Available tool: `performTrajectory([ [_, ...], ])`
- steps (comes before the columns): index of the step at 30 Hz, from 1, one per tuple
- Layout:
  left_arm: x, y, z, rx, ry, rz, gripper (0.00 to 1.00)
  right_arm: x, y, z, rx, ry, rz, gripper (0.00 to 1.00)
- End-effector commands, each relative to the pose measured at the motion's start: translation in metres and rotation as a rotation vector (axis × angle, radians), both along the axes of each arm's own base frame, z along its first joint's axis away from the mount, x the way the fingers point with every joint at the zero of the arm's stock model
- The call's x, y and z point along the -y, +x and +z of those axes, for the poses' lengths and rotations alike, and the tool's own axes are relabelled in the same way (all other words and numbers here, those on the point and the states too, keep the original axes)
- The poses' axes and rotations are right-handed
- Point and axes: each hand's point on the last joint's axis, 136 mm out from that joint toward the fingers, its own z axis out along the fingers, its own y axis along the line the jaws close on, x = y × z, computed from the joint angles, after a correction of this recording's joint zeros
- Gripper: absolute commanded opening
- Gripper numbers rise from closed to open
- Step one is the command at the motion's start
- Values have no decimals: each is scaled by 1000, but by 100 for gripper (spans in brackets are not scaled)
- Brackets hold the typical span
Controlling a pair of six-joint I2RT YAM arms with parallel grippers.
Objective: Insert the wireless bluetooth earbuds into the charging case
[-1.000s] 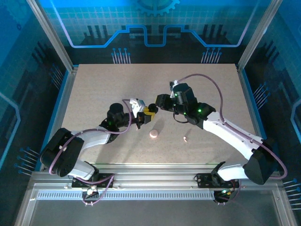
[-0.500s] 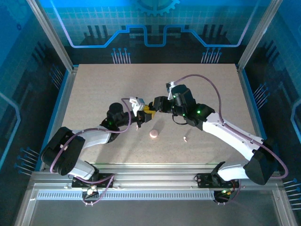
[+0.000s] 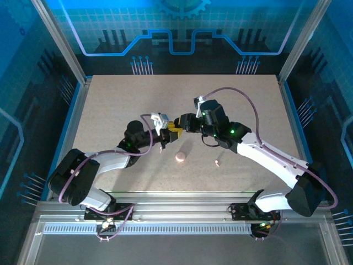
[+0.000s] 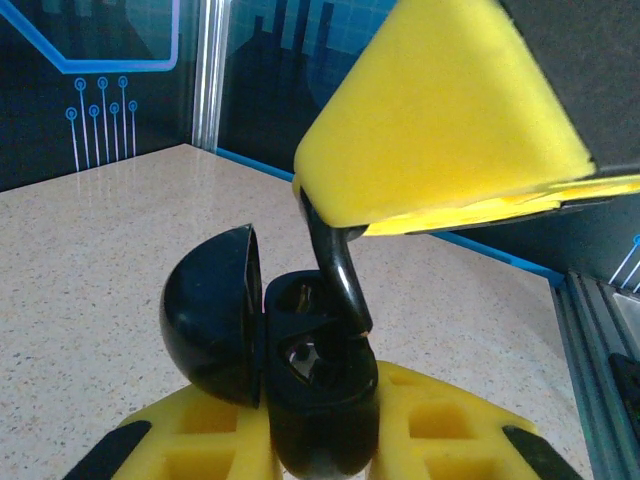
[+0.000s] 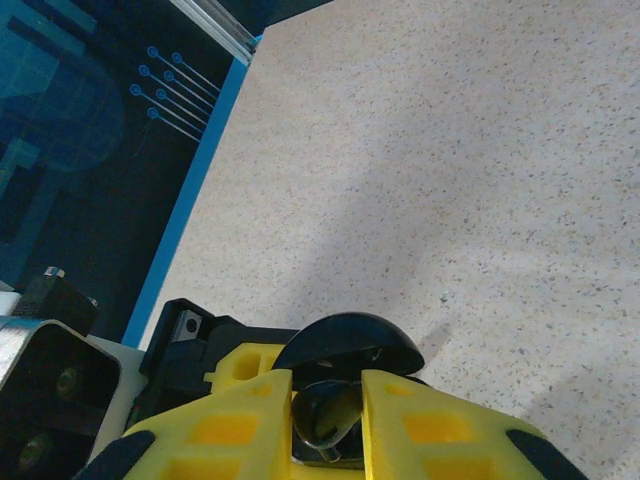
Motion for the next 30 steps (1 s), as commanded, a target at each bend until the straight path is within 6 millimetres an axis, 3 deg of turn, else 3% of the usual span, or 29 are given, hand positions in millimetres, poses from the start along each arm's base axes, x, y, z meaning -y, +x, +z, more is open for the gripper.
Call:
performTrajectory([
  [1,5,-1,21,59,-43,-23,19,-1,1,-3,18,-30,2,23],
  [30,4,0,34,77,-66,-13,19,-12,-9,-13,28,-67,79,24],
])
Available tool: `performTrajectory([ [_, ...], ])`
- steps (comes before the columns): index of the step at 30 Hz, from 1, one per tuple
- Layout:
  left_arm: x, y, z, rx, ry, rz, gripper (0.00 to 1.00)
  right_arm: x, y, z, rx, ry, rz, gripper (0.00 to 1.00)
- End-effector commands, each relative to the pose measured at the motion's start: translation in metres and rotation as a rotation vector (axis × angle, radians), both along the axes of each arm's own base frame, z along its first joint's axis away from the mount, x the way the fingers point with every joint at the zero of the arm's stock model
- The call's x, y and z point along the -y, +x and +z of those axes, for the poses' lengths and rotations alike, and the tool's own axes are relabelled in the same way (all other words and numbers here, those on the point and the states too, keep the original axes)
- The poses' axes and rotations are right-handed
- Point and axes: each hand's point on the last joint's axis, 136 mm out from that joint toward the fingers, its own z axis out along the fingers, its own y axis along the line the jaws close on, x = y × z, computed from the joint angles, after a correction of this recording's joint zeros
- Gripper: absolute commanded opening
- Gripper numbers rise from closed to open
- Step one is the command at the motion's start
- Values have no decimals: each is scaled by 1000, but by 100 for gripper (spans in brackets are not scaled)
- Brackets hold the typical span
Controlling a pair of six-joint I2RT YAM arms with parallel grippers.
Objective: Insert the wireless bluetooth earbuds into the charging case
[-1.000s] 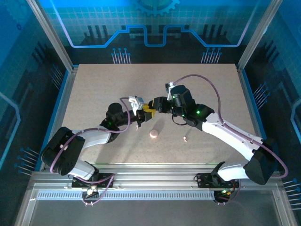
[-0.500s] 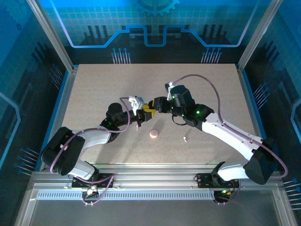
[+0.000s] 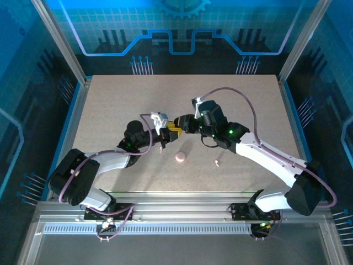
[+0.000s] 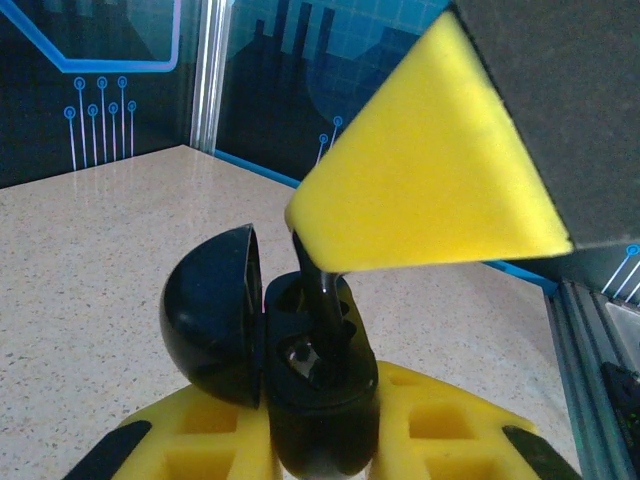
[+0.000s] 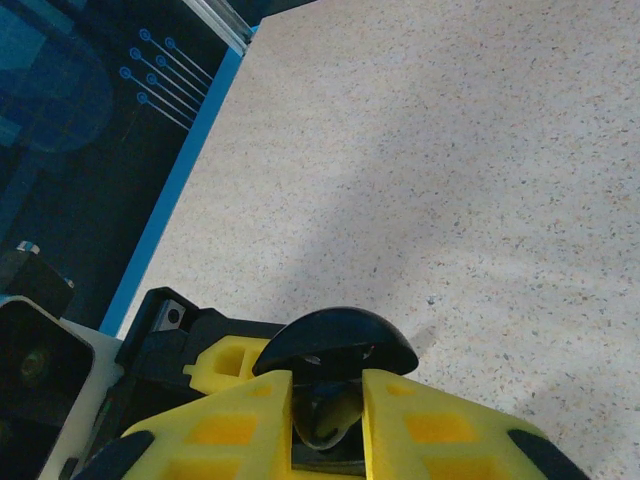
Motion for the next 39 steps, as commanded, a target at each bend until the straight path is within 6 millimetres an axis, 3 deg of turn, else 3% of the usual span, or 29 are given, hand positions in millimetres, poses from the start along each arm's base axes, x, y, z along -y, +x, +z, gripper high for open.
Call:
performTrajectory([
  [1,4,0,30,88,-47,-13,19,-9,-8,-8,-4,-21,55,26],
  [12,3,-1,31,91,-43,-16,20,-10,-7,-6,-2,-32,59,36],
  [25,1,-4,27,118,3,-7,21,5,-12,37,61,-24,34,47],
  [32,-2,-3,14,155,83,9,21,18,-33,47,0,-23,39,47],
  [39,-7,-1,5,189,152,41,21,21,-60,39,-145,18,83,46],
])
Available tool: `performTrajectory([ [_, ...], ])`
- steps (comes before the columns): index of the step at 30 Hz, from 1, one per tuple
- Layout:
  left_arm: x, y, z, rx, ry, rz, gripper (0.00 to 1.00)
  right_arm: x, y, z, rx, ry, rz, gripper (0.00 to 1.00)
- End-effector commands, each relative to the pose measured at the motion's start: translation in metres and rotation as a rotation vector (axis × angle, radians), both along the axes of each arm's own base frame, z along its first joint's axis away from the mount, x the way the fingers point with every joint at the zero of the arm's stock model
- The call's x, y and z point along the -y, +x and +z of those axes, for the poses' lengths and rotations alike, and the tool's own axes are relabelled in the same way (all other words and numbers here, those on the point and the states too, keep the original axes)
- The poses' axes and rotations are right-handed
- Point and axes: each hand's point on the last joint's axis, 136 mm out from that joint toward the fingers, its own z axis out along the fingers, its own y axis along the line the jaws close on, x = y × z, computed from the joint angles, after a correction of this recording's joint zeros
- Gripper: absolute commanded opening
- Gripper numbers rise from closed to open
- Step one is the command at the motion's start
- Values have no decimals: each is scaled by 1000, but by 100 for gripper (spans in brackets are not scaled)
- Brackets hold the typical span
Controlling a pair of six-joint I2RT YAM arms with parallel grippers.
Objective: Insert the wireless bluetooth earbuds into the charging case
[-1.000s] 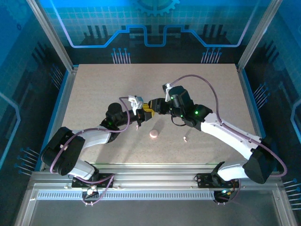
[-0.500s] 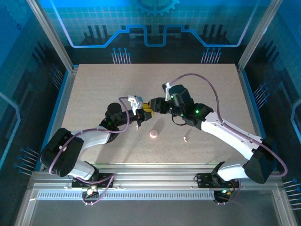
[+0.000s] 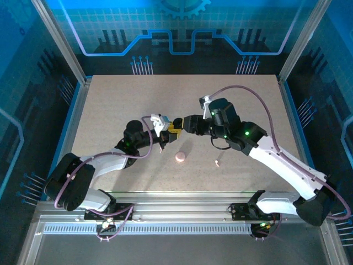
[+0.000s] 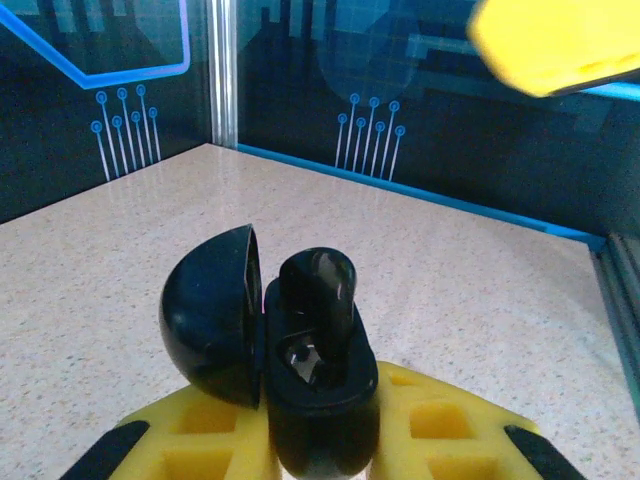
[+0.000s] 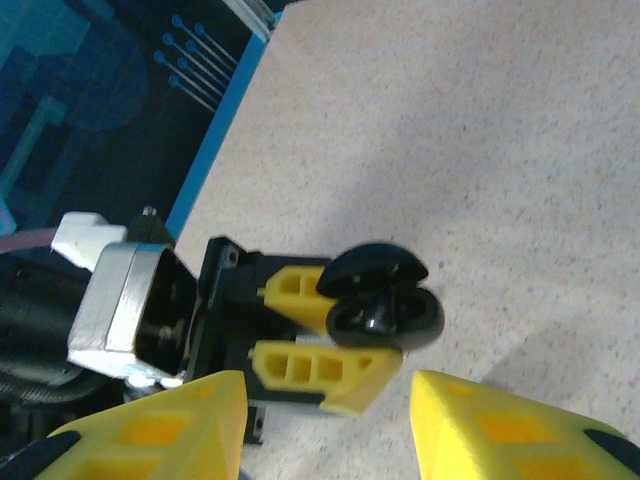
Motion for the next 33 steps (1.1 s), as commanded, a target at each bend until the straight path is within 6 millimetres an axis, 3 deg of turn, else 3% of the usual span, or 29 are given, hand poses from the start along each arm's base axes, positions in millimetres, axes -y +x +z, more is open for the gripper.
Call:
performTrajectory([
  [1,-1,0,8,81,38,9,21,-3,-21,-3,-115,17,46,46],
  [6,-1,-1,7,90,48,6,21,-10,-22,-9,-184,24,59,45],
  [19,1,-7,6,94,52,-1,21,-24,2,-18,-239,79,66,43],
  [33,2,-7,9,99,50,-7,21,-24,15,-25,-251,87,43,40],
])
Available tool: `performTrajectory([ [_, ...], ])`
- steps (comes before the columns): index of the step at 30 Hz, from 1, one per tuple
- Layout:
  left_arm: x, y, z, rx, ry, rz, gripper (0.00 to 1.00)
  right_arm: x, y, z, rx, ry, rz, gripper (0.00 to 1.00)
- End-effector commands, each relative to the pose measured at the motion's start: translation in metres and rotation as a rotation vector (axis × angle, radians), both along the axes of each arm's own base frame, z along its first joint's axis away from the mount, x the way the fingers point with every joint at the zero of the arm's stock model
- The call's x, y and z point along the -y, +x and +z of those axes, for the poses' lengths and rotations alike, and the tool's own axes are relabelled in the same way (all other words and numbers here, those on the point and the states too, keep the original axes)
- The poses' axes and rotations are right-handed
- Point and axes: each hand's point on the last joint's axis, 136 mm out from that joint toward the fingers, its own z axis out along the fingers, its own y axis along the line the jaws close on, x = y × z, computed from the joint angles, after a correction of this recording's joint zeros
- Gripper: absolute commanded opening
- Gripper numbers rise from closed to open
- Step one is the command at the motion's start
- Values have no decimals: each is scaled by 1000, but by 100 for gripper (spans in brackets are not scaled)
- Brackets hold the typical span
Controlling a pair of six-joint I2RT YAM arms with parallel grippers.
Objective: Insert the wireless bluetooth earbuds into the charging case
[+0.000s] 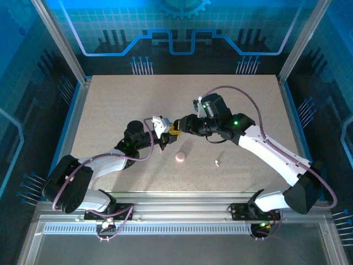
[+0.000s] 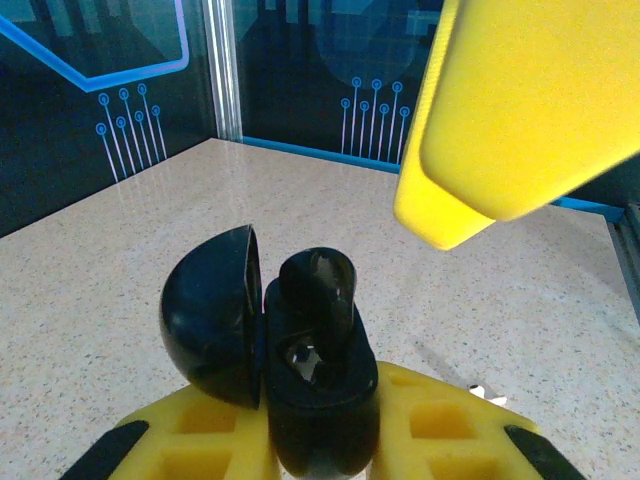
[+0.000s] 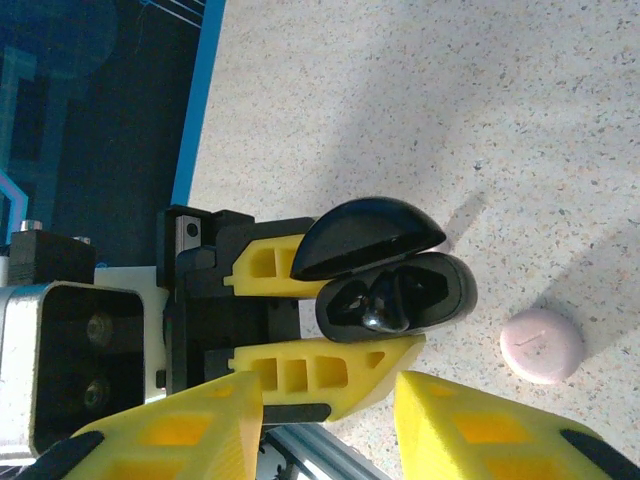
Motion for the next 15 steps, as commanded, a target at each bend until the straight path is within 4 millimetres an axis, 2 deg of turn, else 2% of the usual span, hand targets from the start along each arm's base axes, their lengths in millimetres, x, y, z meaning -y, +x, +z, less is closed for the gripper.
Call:
performTrajectory([
  [1,1,-4,12,58,-1,-6,21,-4,7,13,14,37,0,40],
  [15,3,-4,16,63,-5,-14,21,-7,11,11,8,46,4,38],
])
